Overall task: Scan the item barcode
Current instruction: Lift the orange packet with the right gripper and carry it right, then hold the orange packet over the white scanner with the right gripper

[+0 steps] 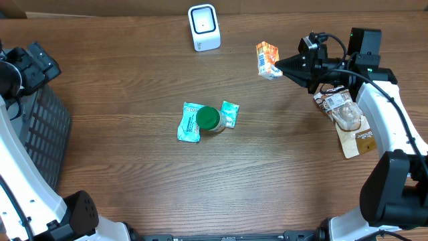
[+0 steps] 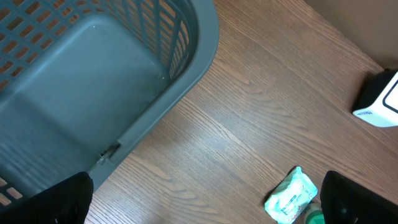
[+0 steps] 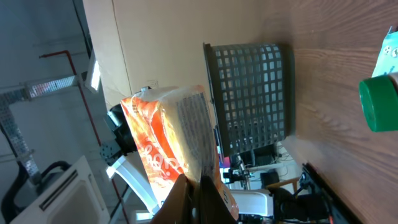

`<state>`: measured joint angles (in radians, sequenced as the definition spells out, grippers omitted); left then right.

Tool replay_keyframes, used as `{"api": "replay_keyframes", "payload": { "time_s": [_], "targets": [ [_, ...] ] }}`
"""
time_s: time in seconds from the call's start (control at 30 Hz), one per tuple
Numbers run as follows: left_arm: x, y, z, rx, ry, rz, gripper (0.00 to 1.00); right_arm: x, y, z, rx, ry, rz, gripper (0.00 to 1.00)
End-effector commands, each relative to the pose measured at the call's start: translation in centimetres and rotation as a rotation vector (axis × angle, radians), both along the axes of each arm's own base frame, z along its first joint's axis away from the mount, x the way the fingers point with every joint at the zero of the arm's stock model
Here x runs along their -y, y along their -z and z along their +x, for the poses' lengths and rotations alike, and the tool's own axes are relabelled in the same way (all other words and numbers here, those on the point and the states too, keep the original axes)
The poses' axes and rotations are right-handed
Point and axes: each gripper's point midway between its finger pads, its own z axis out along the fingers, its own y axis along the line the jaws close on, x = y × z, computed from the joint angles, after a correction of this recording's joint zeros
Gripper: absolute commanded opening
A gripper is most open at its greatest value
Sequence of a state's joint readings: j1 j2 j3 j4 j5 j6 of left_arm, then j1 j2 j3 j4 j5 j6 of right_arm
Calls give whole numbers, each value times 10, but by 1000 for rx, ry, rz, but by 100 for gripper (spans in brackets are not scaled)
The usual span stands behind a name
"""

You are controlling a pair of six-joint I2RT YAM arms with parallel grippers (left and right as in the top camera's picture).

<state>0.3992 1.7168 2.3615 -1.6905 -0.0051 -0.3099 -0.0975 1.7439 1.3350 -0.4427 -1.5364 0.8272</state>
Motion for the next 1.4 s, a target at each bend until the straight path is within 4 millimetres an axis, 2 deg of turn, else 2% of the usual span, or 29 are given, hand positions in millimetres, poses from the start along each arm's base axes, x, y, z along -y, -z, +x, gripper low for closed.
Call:
{"api": "replay_keyframes", "payload": {
  "time_s": [0.0,0.23,0.47,0.67,0.77,0.9,0.93,1.0,1.07,1.17,1.2,1.27,1.33,1.37],
  "targets": [
    [1,-8,-3,21,13,24,100,1,-13,-3,34,-21,20,4],
    [1,-8,-3,21,13,24,100,1,-16,-1,27,-20,20,4],
    [1,-8,-3,21,13,24,100,0,-17,1,107,-22,8,4],
    [1,-8,-3,21,13,24,99,-24,-7,4,189,-18,-59,4],
    [1,-8,-3,21,13,24,100,-40,9,14,215,33,-161,4],
    [1,-8,-3,21,13,24,100,-58,48,25,219,112,-380,4],
    [1,-8,-3,21,13,24,100,-60,67,26,217,139,-511,4],
    [1,-8,-3,21,13,24,100,-57,90,26,218,169,-718,4],
    [1,-8,-3,21,13,24,100,-53,96,26,237,187,-884,4],
    [1,-8,-3,21,13,24,100,-52,72,31,313,233,-1079,4],
    [1,-8,-3,21,13,24,100,-58,34,41,411,295,-1147,4],
    [1,-8,-3,21,13,24,100,-64,8,50,470,333,-1145,4],
    [1,-8,-3,21,13,24,100,-73,-32,69,564,410,-1147,4],
    [1,-8,-3,21,13,24,100,-73,-41,77,606,439,-1165,4]
  ]
}}
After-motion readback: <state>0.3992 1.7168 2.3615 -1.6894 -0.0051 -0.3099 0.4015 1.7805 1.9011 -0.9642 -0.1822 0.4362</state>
